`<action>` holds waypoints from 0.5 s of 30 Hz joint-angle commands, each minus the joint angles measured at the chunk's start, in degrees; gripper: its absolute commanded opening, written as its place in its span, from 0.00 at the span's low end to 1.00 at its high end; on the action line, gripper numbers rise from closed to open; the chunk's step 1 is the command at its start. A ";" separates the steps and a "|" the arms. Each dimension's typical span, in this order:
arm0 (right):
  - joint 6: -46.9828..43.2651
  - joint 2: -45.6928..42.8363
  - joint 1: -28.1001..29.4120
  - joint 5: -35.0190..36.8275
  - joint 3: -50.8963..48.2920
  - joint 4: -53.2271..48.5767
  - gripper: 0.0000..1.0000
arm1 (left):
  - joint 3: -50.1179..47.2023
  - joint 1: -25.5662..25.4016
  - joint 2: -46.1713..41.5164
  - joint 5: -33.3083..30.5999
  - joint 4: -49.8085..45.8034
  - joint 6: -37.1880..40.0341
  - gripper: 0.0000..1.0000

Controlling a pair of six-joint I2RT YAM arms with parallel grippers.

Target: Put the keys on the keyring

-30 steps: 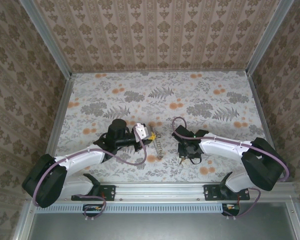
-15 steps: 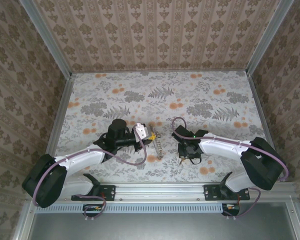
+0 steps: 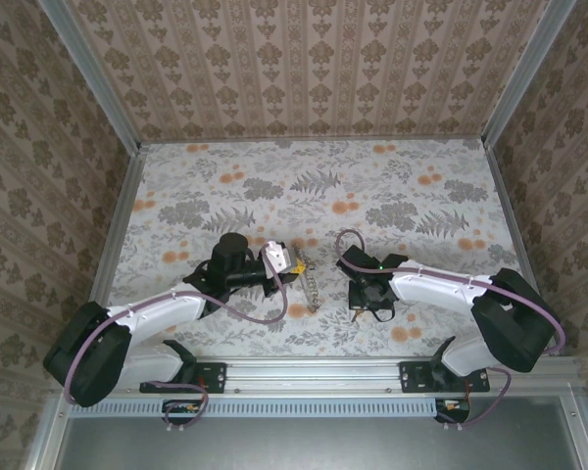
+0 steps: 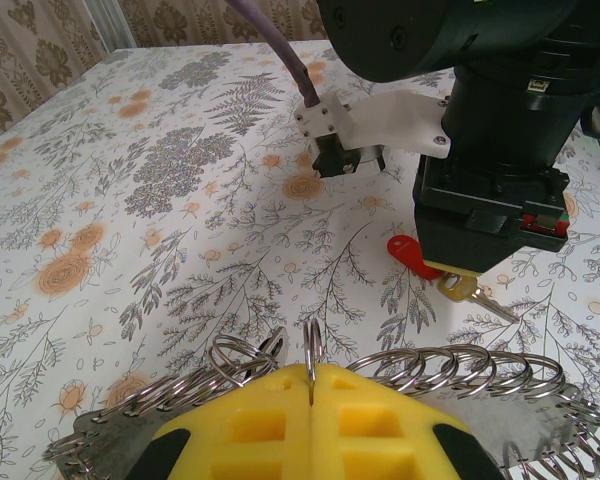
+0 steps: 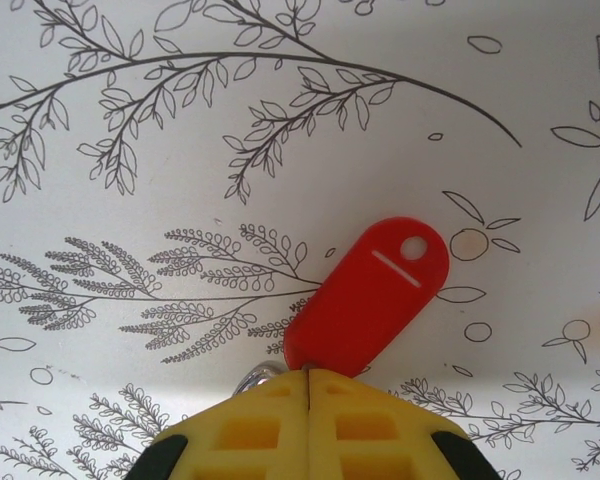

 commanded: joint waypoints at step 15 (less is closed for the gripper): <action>-8.69 2.23 -1.58 -0.82 0.94 1.44 0.11 | 1.38 -0.14 -0.68 0.86 0.08 0.01 0.00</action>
